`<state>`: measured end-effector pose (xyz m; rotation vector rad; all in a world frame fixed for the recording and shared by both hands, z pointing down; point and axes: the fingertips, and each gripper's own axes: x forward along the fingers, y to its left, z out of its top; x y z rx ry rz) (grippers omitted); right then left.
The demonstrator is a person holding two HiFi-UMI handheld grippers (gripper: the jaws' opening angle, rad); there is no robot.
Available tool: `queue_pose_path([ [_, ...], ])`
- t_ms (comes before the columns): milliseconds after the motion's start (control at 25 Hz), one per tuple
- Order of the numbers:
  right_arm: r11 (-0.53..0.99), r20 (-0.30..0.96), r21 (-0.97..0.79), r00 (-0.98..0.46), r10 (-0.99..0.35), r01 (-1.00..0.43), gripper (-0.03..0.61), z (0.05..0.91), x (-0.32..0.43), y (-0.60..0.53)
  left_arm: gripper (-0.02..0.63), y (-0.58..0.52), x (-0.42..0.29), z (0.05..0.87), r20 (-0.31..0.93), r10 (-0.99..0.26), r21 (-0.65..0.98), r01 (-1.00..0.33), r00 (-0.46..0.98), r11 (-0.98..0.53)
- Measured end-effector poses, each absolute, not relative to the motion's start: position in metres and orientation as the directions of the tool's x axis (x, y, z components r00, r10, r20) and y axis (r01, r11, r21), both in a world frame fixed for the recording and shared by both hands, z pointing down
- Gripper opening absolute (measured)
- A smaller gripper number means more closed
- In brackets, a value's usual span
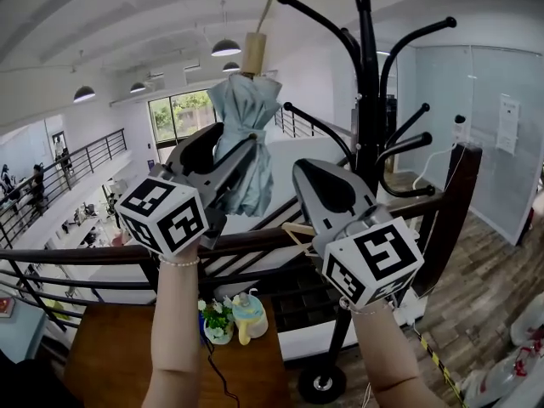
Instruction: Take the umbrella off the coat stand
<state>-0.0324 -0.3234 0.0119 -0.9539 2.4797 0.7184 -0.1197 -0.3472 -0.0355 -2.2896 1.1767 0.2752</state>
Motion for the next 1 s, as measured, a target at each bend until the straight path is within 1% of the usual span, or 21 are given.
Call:
queue_pose_path([
  [240,0.649,-0.494,0.33,-0.711,-0.5,-0.685,0.029,0.045,-0.072,-0.305,0.261,-0.319,-0.162,0.005,-0.436,-0.696,-0.353,-0.819,0.571,-0.452],
  [560,0.658,-0.451,0.328,-0.725,-0.521,-0.678,0.029,0.069,-0.093,-0.296,0.259,-0.307,-0.184,0.036,-0.432,-0.712,-0.319,-0.832,0.553,-0.453],
  [760,0.668,-0.42,0.292,-0.719,-0.553,-0.684,0.029,0.098,-0.096,-0.293,0.256,-0.301,-0.188,0.07,-0.413,-0.742,-0.314,-0.848,0.528,-0.428],
  [1000,0.68,-0.372,0.28,-0.73,-0.574,-0.678,0.029,0.139,-0.107,-0.278,0.253,-0.286,-0.195,0.11,-0.417,-0.732,-0.24,-0.842,0.539,-0.483],
])
